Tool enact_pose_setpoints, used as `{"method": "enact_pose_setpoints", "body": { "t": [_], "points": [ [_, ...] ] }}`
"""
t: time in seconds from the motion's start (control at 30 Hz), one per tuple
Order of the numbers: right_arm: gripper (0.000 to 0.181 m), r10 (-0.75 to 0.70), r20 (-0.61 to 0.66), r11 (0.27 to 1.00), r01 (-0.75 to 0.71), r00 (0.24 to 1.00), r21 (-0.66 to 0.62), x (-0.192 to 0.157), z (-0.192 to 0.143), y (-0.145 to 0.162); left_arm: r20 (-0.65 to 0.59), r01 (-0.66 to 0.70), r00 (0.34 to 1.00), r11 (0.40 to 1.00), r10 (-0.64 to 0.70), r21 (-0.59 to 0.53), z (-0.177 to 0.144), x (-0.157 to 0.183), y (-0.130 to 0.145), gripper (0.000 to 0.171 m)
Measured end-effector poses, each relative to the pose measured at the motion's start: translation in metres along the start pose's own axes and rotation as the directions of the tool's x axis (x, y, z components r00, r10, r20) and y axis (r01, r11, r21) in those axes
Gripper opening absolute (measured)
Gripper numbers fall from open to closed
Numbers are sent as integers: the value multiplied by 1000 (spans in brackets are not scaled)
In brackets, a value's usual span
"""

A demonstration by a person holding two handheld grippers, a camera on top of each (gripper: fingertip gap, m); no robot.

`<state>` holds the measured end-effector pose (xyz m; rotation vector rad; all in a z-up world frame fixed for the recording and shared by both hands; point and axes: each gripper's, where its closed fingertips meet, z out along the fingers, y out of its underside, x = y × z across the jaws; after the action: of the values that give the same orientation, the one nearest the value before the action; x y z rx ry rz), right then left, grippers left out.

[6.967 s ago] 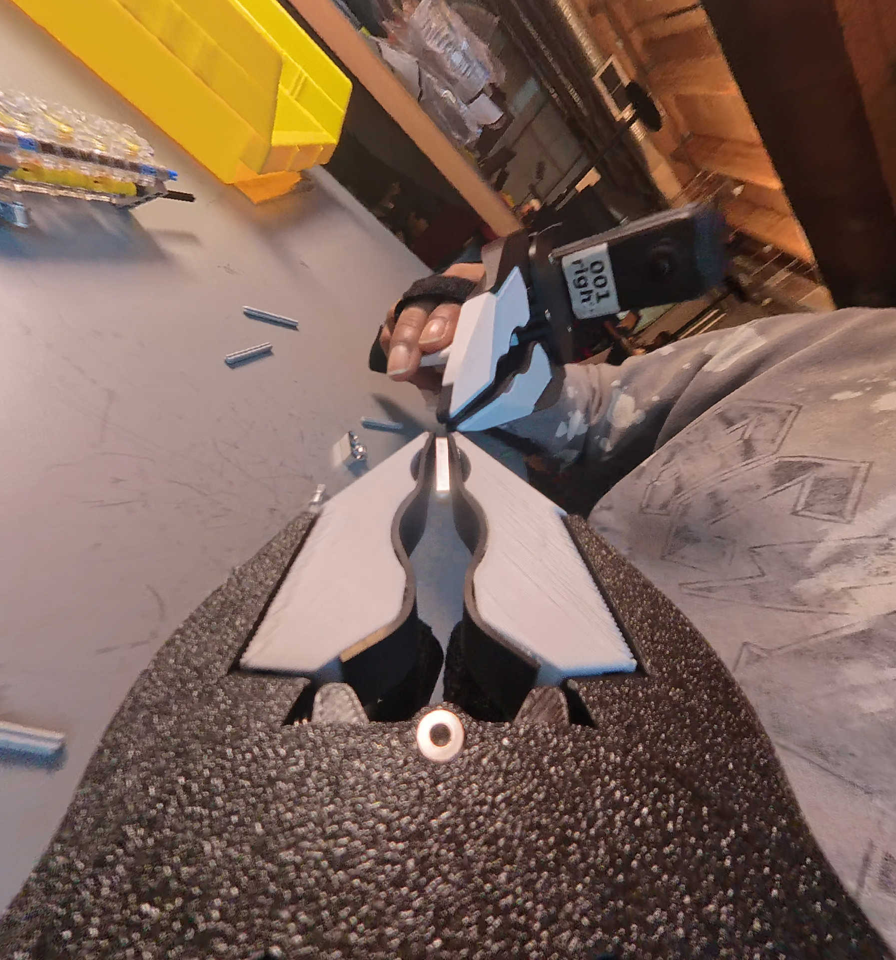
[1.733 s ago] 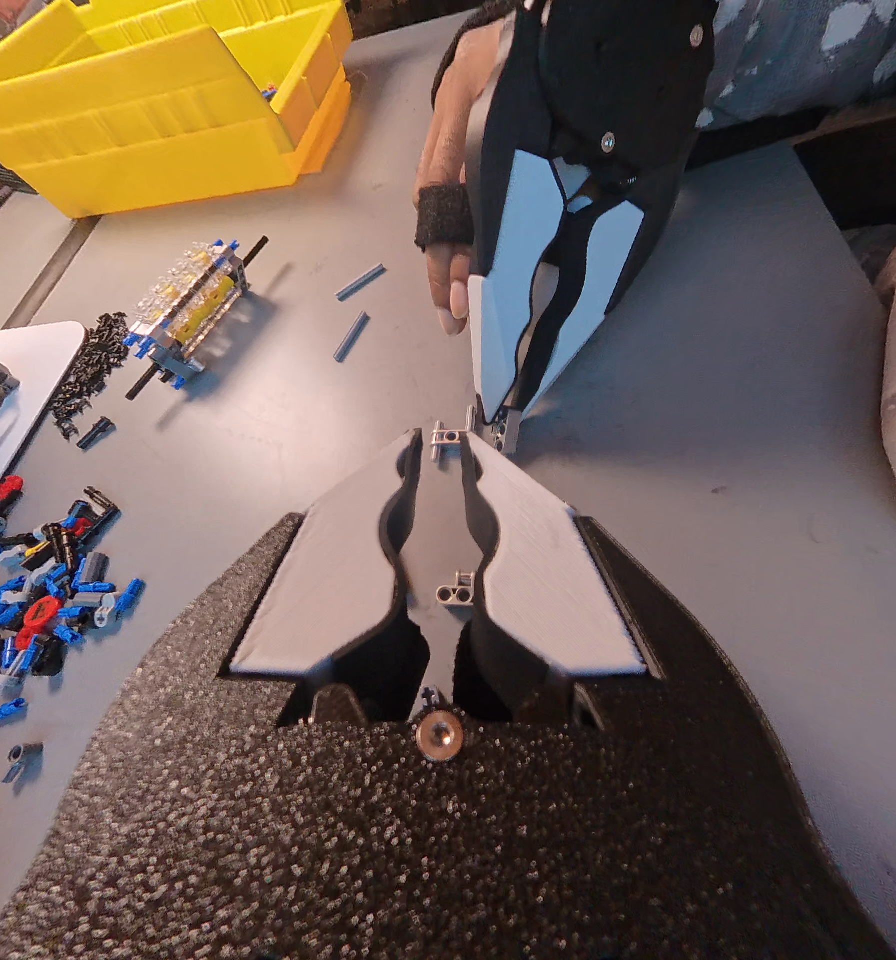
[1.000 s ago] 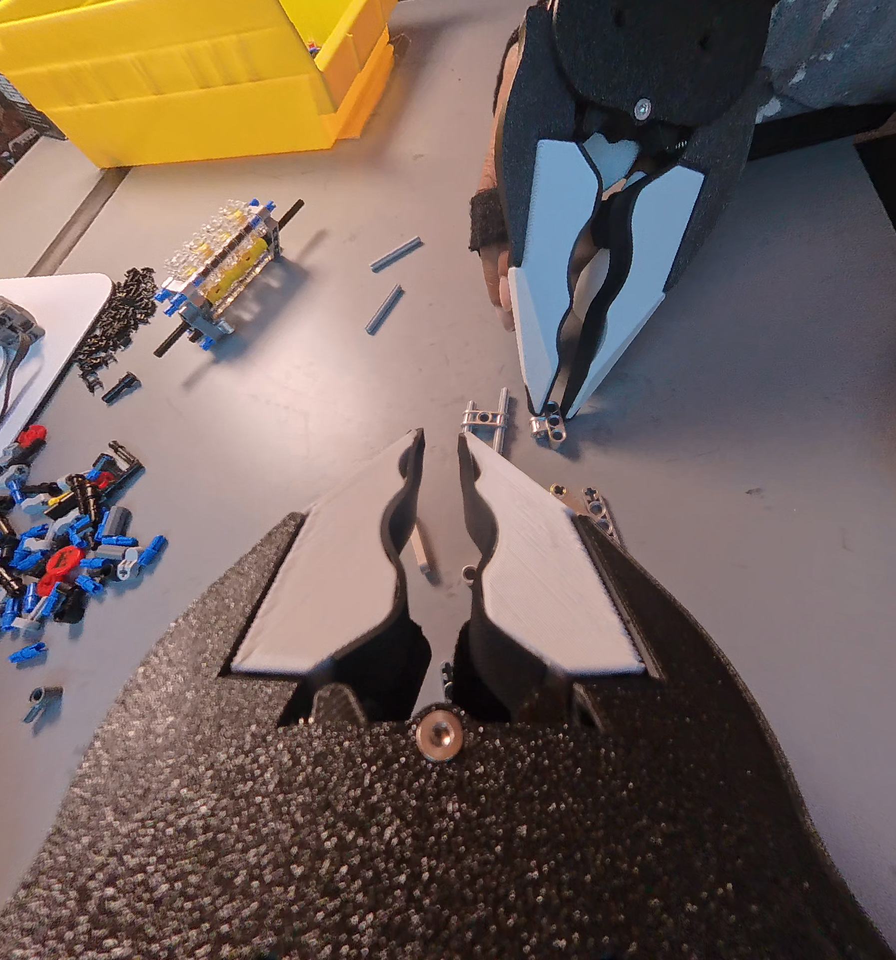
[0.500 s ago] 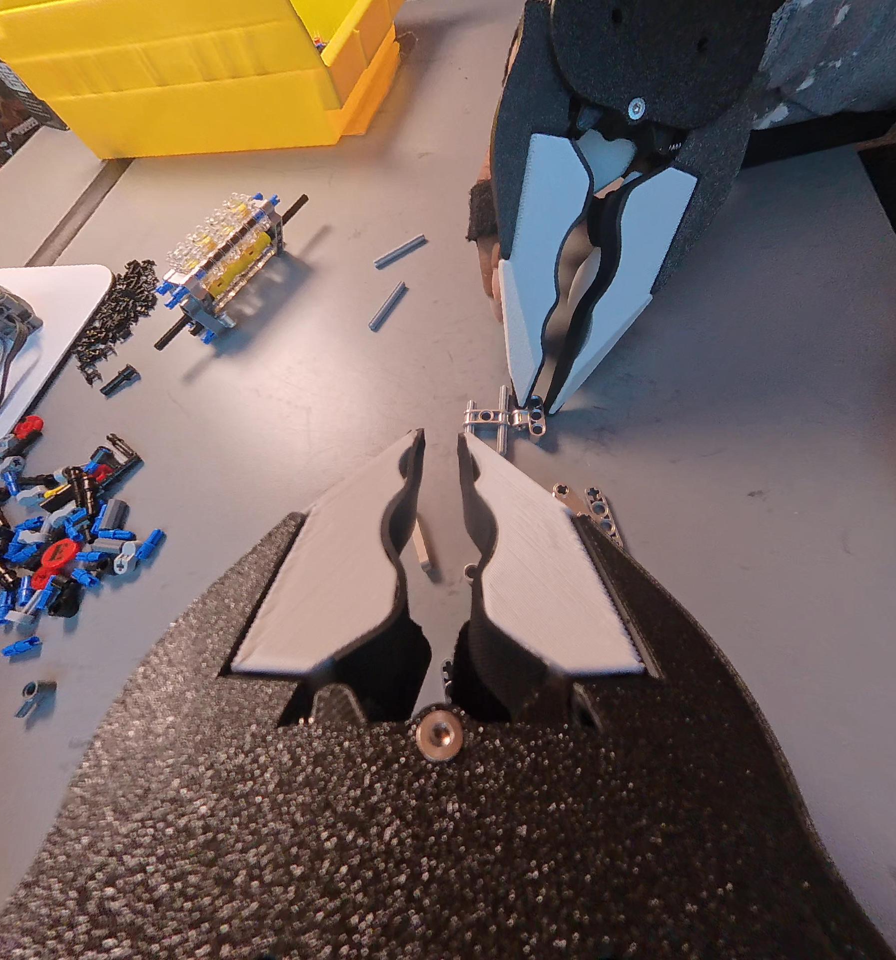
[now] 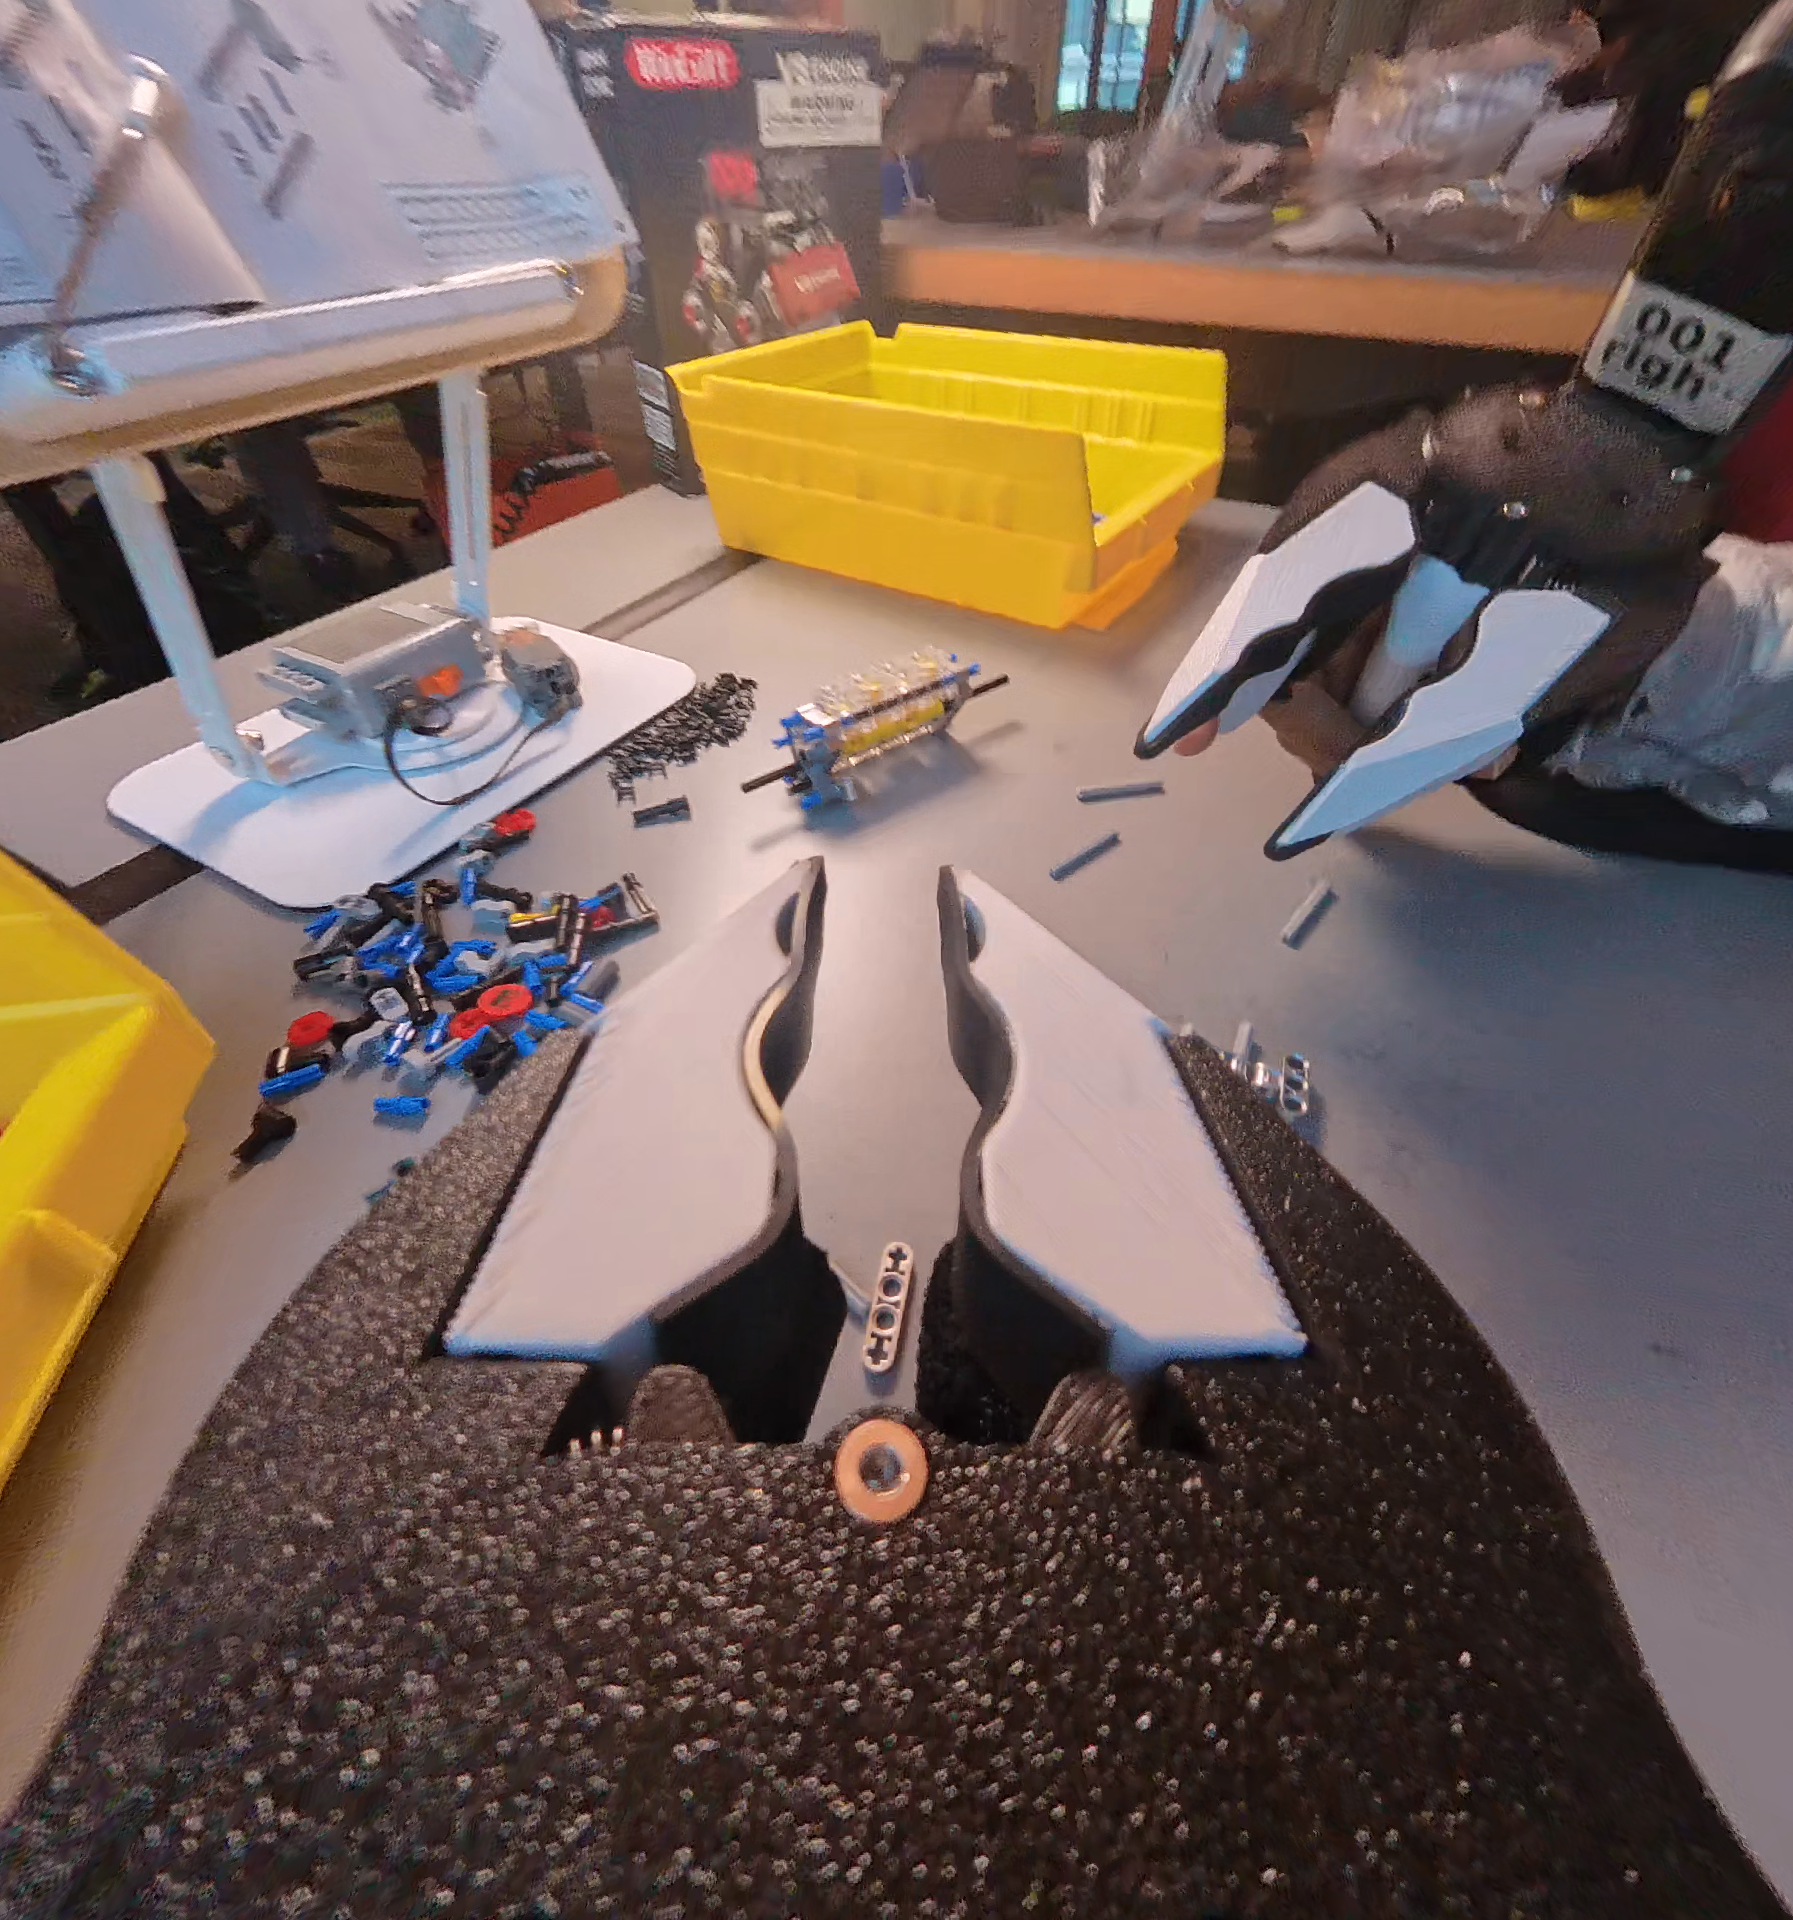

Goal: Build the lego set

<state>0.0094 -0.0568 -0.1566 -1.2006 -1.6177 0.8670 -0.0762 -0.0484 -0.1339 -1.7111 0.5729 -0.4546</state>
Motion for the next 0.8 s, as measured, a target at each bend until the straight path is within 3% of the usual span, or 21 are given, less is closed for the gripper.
{"method": "enact_pose_setpoints", "body": {
  "t": [0.17, 0.3, 0.67, 0.8],
  "points": [
    [52, 171, -146, 974, -144, 974, 176, 42, -16, -16, 107, 75, 990, 989, -90, 131, -17, -33, -17, 22],
    [54, 213, -216, 959, -162, 953, 234, 62, -26, -17, 224, 54, 970, 983, -93, 177, -23, -65, -27, 24],
    [57, 204, -270, 967, -150, 941, 206, 70, -26, -3, 500, -134, 866, 956, -16, 262, -7, -169, -119, 12],
    [57, 198, -275, 966, -139, 941, 219, 72, -28, -4, 573, -154, 819, 957, -16, 247, 0, -206, -132, 8]
  ]
}}
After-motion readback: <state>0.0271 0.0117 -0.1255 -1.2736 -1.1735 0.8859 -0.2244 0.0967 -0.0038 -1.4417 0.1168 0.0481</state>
